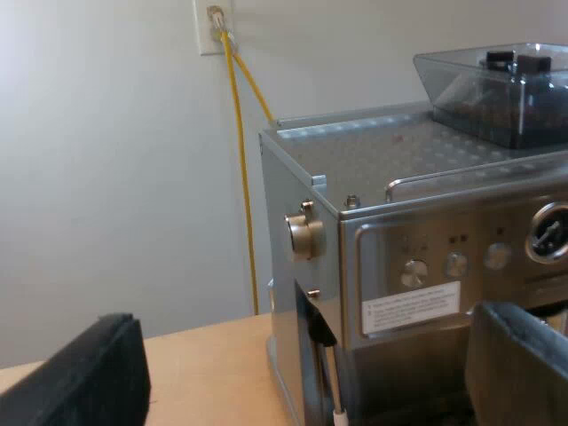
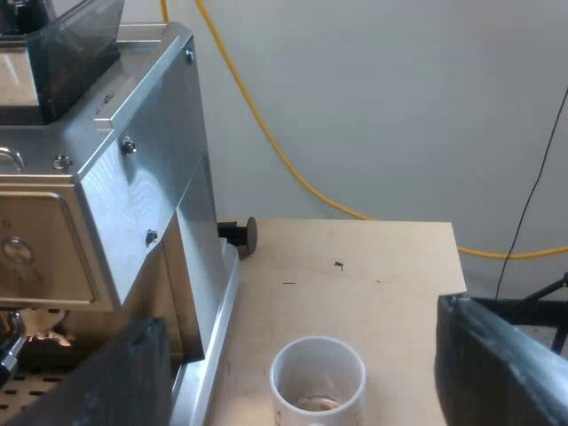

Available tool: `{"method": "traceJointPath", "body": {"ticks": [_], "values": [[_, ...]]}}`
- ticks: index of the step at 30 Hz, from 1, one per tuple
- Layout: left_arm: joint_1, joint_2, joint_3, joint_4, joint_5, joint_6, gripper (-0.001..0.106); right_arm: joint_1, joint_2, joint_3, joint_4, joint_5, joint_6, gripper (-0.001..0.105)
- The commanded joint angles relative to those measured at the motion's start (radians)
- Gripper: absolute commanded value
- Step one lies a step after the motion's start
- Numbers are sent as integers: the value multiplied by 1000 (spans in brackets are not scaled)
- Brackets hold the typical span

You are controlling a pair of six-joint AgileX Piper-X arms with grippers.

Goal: Pour the beans into the coffee machine

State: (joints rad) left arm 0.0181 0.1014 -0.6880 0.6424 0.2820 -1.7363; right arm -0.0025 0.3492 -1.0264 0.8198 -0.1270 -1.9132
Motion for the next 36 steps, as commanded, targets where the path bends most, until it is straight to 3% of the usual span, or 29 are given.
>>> {"method": "traceJointPath", "body": {"ticks": [1,15,22,29,33,36], "values": [[-4,-36,-7,31,-11,-8,85,-6,-81,55,7,-66,-13,64],[-4,-156,-8,245,-47,-1,85,-6,-300,190,9,-71,15,64],[-4,-156,-8,273,-47,-1,85,-6,-371,233,32,-71,41,64],[-4,-154,-8,276,-115,-1,85,-6,-403,259,36,-55,79,64],[-4,-154,-8,279,-115,1,85,-6,-403,277,36,-47,78,64],[-4,-154,-4,280,-138,21,85,-6,-403,313,36,-50,117,64]]}}
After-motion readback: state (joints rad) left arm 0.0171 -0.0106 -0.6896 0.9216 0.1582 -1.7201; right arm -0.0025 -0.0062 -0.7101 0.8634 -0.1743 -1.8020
